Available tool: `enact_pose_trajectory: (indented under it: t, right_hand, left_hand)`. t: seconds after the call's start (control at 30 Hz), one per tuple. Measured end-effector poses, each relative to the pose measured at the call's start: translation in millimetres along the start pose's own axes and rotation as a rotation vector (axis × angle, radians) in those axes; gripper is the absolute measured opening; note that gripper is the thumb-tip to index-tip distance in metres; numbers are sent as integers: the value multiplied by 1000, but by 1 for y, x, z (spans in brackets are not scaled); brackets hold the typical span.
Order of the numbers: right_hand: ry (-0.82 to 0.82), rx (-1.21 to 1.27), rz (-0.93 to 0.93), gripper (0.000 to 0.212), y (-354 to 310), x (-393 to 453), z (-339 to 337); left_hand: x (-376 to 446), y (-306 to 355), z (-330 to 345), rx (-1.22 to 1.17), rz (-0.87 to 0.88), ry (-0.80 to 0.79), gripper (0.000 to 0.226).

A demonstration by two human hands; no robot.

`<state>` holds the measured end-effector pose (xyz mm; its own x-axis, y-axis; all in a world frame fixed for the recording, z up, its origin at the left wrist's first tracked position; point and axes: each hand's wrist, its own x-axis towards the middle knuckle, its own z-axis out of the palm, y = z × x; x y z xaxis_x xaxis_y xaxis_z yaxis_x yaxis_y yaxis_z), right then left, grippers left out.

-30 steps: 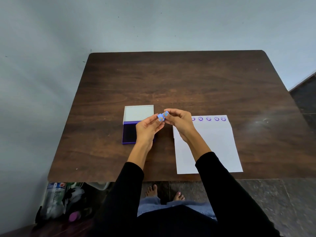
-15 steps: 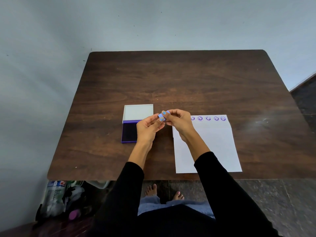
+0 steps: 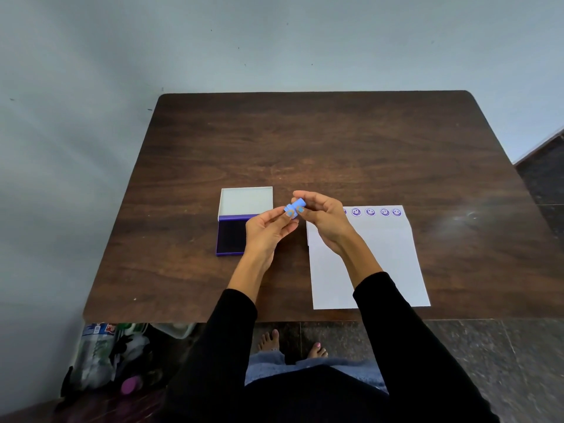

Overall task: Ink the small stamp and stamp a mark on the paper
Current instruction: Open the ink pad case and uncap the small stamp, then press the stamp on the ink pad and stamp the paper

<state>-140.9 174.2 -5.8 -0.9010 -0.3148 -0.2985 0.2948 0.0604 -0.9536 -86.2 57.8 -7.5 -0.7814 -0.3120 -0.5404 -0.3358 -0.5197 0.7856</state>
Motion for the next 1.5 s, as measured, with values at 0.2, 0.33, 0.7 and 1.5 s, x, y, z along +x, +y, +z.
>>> enact_pose_trajectory:
  t: [0.2,0.33,0.7,1.5]
  right_hand:
    - [78,154,-1,35,-3,2,-11]
    - [83,567,104,31,-5,1,-18]
    - [62,999,219,15,-5,-5,-24]
    - [-8,934,383,15,1,3,9]
  left_hand:
    - [0,-3,1,-15,-8,23,27]
    - [1,-19,4,453,254,143,34]
    - [-11,-66,-6,1208,664,249,24]
    - [0,-44,-107,1504,492,479,136]
